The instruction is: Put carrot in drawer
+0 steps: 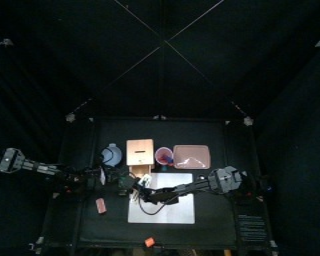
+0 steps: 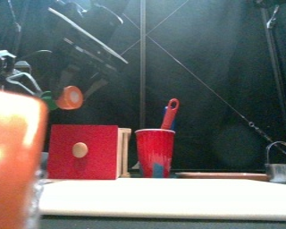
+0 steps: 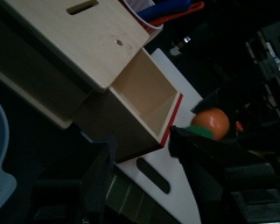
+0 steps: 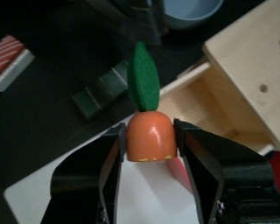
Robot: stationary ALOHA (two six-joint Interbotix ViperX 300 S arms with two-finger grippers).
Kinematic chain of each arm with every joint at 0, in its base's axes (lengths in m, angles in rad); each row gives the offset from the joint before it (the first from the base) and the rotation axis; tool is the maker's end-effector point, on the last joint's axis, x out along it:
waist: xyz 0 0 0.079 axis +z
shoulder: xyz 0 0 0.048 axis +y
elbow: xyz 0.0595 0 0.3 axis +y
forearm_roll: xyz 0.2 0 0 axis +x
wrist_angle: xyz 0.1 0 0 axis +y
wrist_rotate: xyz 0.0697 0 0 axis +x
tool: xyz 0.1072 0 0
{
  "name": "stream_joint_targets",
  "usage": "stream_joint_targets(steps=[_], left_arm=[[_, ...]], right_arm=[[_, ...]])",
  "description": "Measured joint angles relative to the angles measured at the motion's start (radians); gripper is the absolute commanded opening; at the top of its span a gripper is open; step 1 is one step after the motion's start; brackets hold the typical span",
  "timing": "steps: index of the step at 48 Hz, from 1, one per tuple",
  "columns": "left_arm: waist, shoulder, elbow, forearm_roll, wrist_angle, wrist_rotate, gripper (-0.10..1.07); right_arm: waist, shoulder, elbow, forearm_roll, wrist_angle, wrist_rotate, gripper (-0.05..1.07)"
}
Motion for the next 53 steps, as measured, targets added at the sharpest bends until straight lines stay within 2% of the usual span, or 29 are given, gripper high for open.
stream_joint_targets(steps=[15, 29, 43, 47, 53], left_arm=[[0.015, -0.006, 0.002, 0.021, 0.002, 0.0, 0.88], [0.034, -0.006, 0.002, 0.029, 0.002, 0.002, 0.87], [0.066, -0.008, -0.038, 0.06, 0.017, 0.002, 0.87], [0.089, -0.006, -0.057, 0.078, 0.02, 0.003, 0.87], [0.176, -0.005, -0.098, 0.135, 0.02, 0.0, 0.87]], right_arm=[[-0.069, -0.009, 0.078, 0.0, -0.011, 0.002, 0.69], [-0.075, -0.026, 0.1, 0.005, -0.044, 0.0, 0.86], [-0.075, -0.08, 0.16, 0.002, -0.046, 0.002, 0.88], [-0.074, -0.095, 0.166, 0.005, -0.051, 0.002, 0.87], [-0.061, -0.112, 0.167, 0.009, -0.066, 0.002, 0.86]])
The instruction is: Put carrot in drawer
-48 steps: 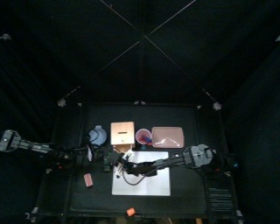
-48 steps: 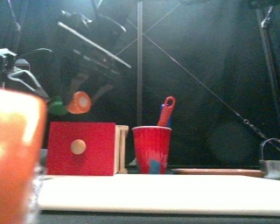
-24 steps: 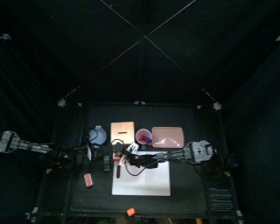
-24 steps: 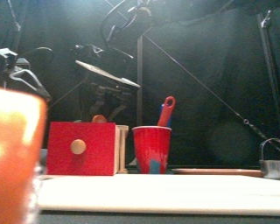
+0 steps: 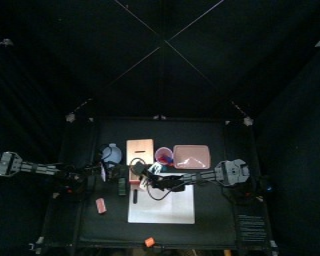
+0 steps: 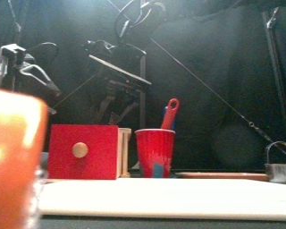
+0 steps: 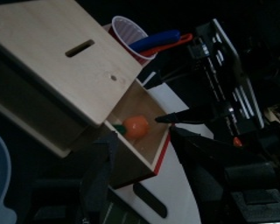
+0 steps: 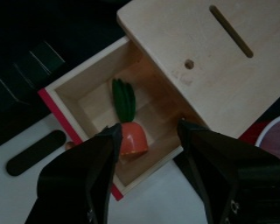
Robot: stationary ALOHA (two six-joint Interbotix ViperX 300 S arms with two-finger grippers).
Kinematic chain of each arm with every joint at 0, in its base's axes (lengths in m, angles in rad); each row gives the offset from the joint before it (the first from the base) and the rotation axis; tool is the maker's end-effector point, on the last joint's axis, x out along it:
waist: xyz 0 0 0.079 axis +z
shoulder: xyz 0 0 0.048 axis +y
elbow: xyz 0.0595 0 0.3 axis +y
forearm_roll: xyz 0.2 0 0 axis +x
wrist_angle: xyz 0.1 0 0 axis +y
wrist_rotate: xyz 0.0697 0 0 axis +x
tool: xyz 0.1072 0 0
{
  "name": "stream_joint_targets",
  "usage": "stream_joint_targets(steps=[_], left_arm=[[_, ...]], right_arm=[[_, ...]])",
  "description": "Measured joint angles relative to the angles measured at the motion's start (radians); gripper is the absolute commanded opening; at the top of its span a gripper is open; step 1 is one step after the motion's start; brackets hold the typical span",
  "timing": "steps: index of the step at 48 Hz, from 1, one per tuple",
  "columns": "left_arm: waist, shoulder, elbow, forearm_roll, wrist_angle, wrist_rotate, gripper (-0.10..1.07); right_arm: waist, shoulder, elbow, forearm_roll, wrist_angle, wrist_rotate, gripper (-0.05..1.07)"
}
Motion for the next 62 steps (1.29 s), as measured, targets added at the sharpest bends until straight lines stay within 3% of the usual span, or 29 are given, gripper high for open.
stream_joint_targets(steps=[10, 18, 23, 29, 44, 52, 62], left_arm=[[0.189, 0.038, -0.11, 0.038, 0.091, 0.002, 0.77], [0.337, 0.149, -0.225, 0.051, 0.16, -0.006, 0.5], [0.394, 0.249, -0.285, 0.035, 0.164, -0.005, 0.35], [0.422, 0.35, -0.344, 0.029, 0.17, -0.005, 0.32], [0.446, 0.598, -0.476, 0.003, 0.21, -0.006, 0.32], [0.462, 0.666, -0.512, -0.012, 0.229, -0.005, 0.32], [0.469, 0.681, -0.526, -0.014, 0.299, -0.003, 0.32]], right_arm=[[0.055, -0.002, -0.014, 0.026, -0.074, 0.002, 0.74], [0.091, 0.028, -0.017, 0.031, -0.153, 0.002, 0.52], [0.101, 0.037, -0.017, 0.029, -0.198, 0.002, 0.36], [0.1, 0.055, -0.014, 0.021, -0.215, 0.002, 0.26], [0.097, 0.103, -0.011, 0.015, -0.242, 0.002, 0.25], [0.091, 0.129, -0.011, 0.015, -0.245, 0.002, 0.25], [0.041, 0.146, -0.009, 0.014, -0.249, 0.002, 0.25]])
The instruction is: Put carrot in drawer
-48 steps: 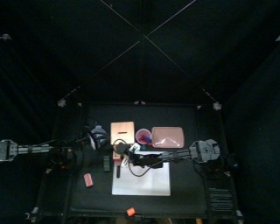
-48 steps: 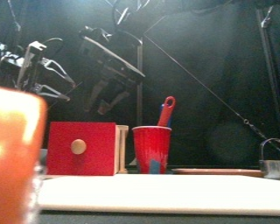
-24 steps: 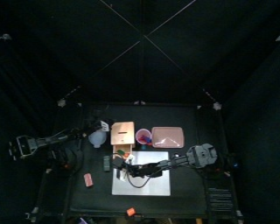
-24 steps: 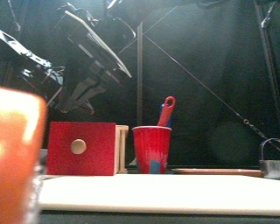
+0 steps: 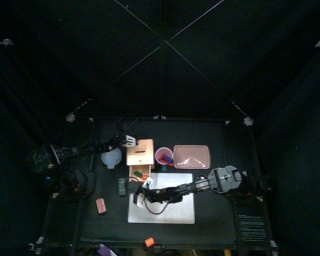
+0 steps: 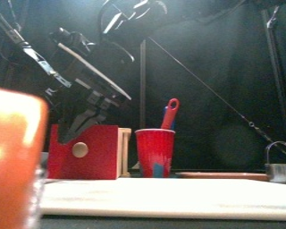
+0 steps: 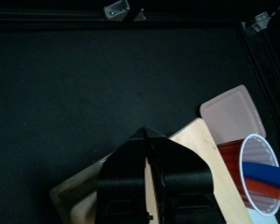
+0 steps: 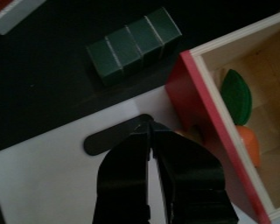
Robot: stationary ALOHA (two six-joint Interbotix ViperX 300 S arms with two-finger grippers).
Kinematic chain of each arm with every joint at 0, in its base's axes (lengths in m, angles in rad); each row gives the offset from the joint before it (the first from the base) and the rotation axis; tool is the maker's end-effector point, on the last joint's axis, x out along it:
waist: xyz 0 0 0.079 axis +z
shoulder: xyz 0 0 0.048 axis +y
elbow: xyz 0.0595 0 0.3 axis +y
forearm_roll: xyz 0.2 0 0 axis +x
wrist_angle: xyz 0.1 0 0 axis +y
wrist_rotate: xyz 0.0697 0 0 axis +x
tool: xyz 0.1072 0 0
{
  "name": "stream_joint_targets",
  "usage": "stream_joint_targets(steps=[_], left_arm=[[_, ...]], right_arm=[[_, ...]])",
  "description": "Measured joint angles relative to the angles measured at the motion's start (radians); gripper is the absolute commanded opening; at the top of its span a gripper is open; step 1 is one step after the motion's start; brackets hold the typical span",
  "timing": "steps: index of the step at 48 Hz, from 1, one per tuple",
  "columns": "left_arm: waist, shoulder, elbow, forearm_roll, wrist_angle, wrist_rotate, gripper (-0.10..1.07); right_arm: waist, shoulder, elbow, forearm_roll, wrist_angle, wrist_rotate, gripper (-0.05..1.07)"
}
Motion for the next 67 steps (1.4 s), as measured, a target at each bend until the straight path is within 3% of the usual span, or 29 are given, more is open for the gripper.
stream_joint_targets(steps=[38, 51, 67], left_arm=[[0.014, 0.0, 0.009, 0.0, 0.005, -0.002, 0.32], [0.017, -0.002, 0.011, 0.002, -0.003, -0.002, 0.32], [0.015, -0.094, 0.037, 0.074, -0.13, 0.003, 0.32]], right_arm=[[-0.166, 0.058, -0.067, -0.1, -0.072, -0.005, 0.25], [-0.17, 0.08, -0.1, -0.104, -0.077, -0.005, 0.25], [-0.124, 0.054, -0.12, -0.138, -0.077, -0.003, 0.25]])
